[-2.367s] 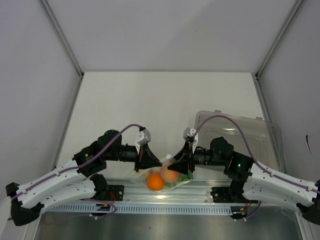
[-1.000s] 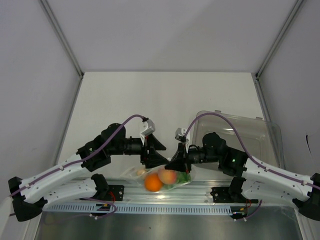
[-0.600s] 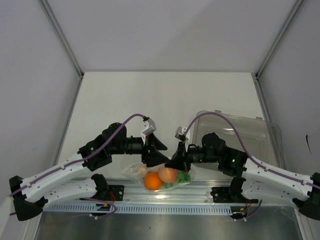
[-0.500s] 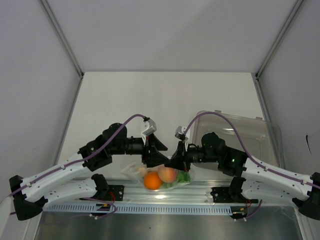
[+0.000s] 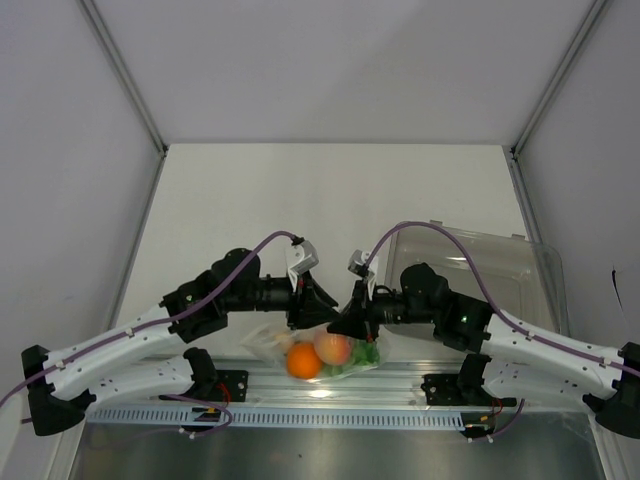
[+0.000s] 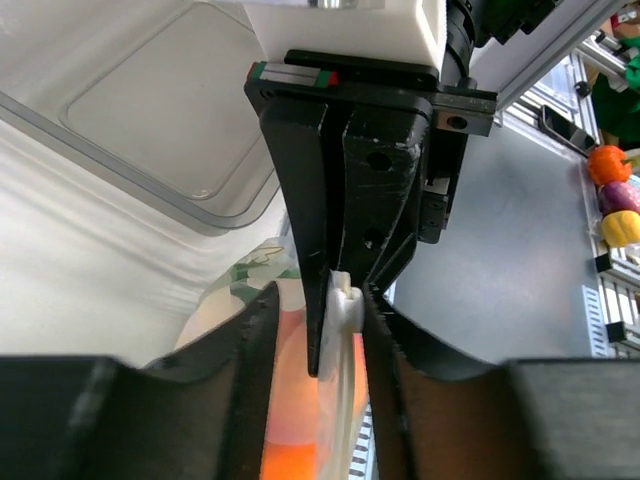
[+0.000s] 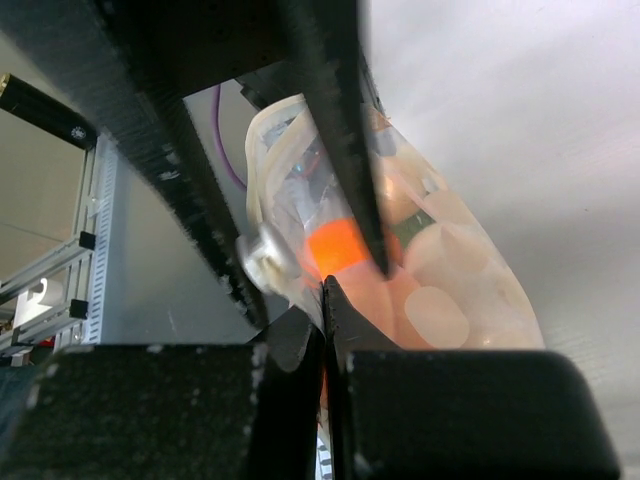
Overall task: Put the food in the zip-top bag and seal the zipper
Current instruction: Zip the zipper food storage bag at the center of the board.
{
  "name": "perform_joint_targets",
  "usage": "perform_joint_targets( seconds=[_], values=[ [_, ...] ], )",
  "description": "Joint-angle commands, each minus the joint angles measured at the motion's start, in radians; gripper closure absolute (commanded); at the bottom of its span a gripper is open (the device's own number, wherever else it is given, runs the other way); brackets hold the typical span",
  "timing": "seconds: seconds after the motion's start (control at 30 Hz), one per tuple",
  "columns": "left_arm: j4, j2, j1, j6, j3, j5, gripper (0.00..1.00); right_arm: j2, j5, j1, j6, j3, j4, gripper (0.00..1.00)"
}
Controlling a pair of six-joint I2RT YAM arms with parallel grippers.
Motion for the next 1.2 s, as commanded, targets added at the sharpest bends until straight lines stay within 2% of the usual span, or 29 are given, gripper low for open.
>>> perform_joint_targets(
  seconds=[0.0,0.13,0.23,0.33,0.37,0.4,0.5,0.53,0.57,0.63,0.67,0.7,0.9,1.03,1.17],
  values=[
    [-0.014,-0.001,-0.008,0.018,0.043,-0.028,0.65,-0.027,0.006,0.005,0.011,0.037,0.073,1.0],
    [-0.035,-0.006,-0.008,0.019,0.043,-0.04,0.8,-0.058,0.024,0.005,0.016,0.012,0.101,1.0],
    [-0.048,-0.009,-0.008,0.019,0.04,-0.037,0.84,-0.095,0.063,0.005,0.032,-0.018,0.133,1.0],
    [-0.046,-0.018,-0.008,0.018,0.031,-0.028,0.93,-0.125,0.092,0.005,0.051,-0.044,0.162,1.0],
    [-0.046,-0.023,-0.008,0.018,0.029,-0.025,0.99,-0.132,0.095,0.007,0.054,-0.049,0.168,1.0],
    [-0.046,-0.026,-0.006,0.018,0.028,-0.023,0.99,-0.136,0.098,0.007,0.057,-0.054,0.176,1.0],
    [-0.04,-0.035,-0.008,0.01,0.028,-0.029,0.98,-0.13,0.09,0.007,0.058,-0.057,0.174,1.0],
    [-0.038,-0.036,-0.008,0.01,0.028,-0.029,0.85,-0.116,0.084,0.008,0.057,-0.055,0.173,1.0],
    [-0.038,-0.036,-0.008,0.009,0.034,-0.031,0.78,-0.11,0.083,0.014,0.058,-0.052,0.171,1.0],
    [-0.035,-0.032,-0.008,0.002,0.042,-0.034,0.68,-0.093,0.084,0.021,0.052,-0.049,0.165,1.0],
    [-0.035,-0.032,-0.008,0.002,0.042,-0.035,0.59,-0.08,0.093,0.027,0.051,-0.046,0.162,1.0],
    [-0.032,-0.03,-0.006,-0.002,0.049,-0.04,0.58,-0.073,0.099,0.037,0.049,-0.041,0.158,1.0],
    [-0.026,-0.026,-0.008,-0.008,0.065,-0.038,0.56,-0.04,0.141,0.068,0.035,-0.025,0.147,1.0],
    [-0.032,-0.024,-0.008,-0.005,0.063,-0.032,0.66,-0.049,0.156,0.073,0.032,-0.023,0.147,1.0],
    [-0.035,-0.029,-0.008,-0.005,0.052,-0.031,0.66,-0.07,0.173,0.073,0.028,-0.021,0.138,1.0]
  ],
)
